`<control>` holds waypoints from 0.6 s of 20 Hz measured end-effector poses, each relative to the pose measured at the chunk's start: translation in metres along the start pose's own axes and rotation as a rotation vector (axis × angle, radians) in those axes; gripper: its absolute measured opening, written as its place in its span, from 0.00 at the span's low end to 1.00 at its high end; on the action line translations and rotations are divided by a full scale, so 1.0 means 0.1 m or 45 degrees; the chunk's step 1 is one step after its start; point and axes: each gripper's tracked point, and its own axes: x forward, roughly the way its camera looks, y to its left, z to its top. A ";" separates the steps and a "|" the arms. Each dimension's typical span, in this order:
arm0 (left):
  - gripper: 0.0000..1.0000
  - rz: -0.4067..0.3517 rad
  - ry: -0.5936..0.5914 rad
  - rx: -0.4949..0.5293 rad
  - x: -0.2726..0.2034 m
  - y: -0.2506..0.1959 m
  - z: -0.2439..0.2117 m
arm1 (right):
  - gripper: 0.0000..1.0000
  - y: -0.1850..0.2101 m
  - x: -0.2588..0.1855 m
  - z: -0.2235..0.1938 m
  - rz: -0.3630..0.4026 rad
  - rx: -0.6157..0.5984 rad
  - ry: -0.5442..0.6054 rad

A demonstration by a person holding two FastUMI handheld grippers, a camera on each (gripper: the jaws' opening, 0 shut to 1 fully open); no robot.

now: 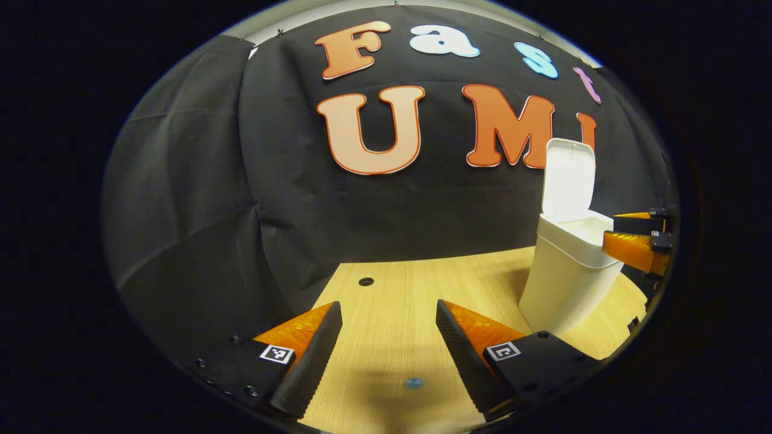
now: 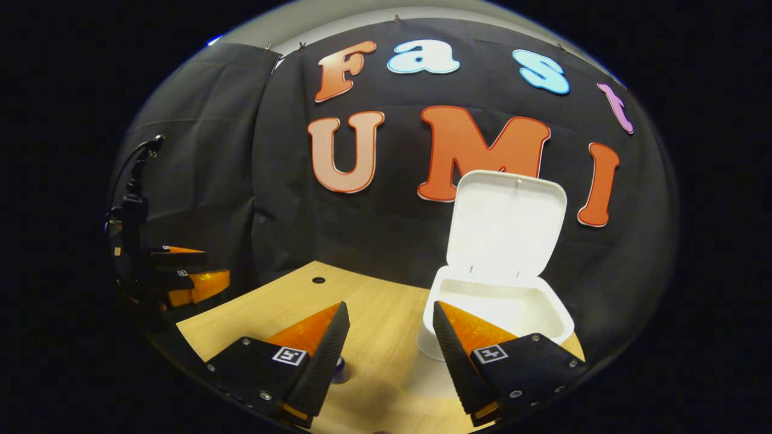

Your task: Press the lid of the desktop garbage bin to open it, pick up the crumpled paper on the desktop and throw it into the bin, then pick up the pop can on the desktop and drop it into the bin, and finally close the garbage bin lid.

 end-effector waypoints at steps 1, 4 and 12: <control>1.00 -0.022 0.019 0.007 0.00 -0.02 -0.08 | 0.86 0.10 0.00 -0.09 0.028 0.005 0.016; 1.00 -0.076 0.093 0.032 0.06 -0.13 -0.35 | 0.89 0.29 0.04 -0.39 0.068 -0.021 0.096; 1.00 -0.208 0.308 -0.057 0.31 -0.36 -1.04 | 0.92 0.66 0.30 -1.17 0.169 -0.054 0.302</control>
